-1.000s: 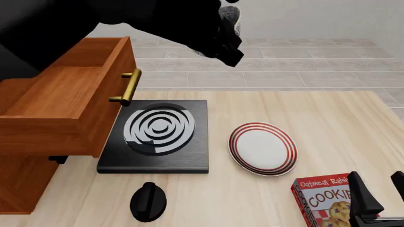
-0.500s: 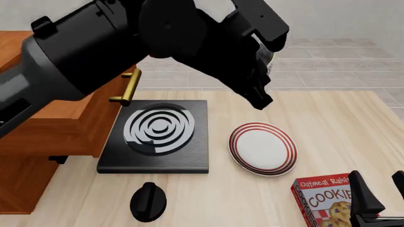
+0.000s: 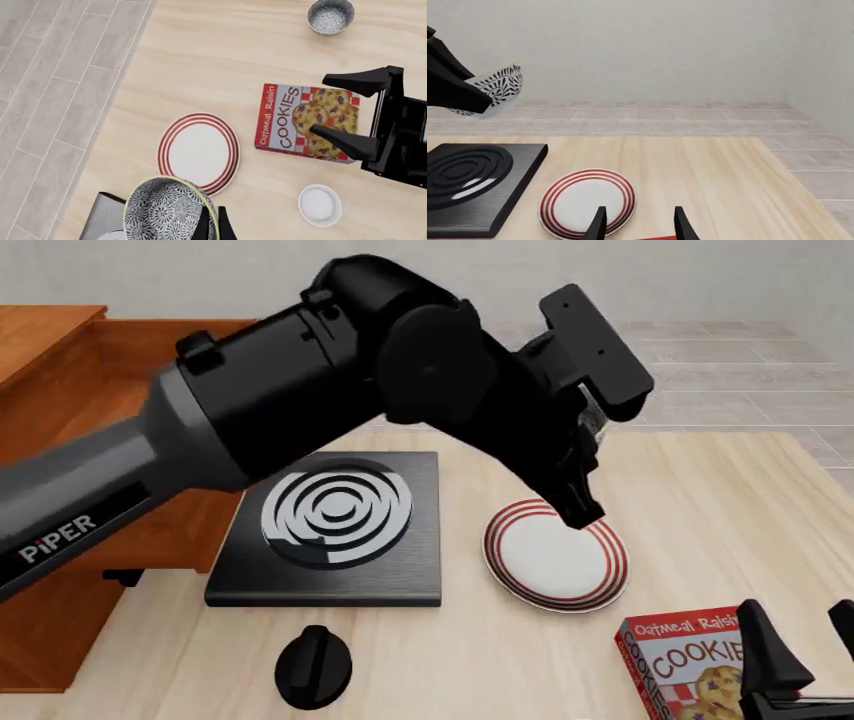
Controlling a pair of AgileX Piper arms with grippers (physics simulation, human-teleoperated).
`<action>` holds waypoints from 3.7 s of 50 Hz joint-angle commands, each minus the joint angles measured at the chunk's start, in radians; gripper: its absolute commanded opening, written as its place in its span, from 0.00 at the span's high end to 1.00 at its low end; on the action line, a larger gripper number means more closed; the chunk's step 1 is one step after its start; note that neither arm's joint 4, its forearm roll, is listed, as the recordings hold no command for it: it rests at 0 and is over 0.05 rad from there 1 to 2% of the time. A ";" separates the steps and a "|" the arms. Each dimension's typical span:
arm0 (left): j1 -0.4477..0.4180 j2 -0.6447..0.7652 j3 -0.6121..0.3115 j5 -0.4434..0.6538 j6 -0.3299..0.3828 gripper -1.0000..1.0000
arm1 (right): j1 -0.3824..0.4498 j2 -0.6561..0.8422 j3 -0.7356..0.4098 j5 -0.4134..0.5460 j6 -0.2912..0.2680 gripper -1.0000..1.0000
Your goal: Pick the akita bowl in the top layer of the wooden cabinet and place it on the plate.
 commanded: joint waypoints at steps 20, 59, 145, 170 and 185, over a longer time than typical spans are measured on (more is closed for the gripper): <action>-0.036 0.070 0.030 -0.062 0.026 1.00 | 0.003 -0.016 -0.001 0.014 0.003 0.00; -0.043 0.217 -0.003 -0.133 -0.023 1.00 | -0.003 -0.016 -0.001 0.013 0.010 0.00; 0.030 0.484 -0.069 -0.288 -0.214 1.00 | -0.005 0.074 0.007 -0.049 0.016 0.00; 0.038 0.567 -0.103 -0.335 -0.279 1.00 | -0.010 0.147 0.007 -0.114 0.015 0.00; 0.051 0.595 -0.113 -0.360 -0.286 1.00 | -0.010 0.141 0.007 -0.105 0.014 0.00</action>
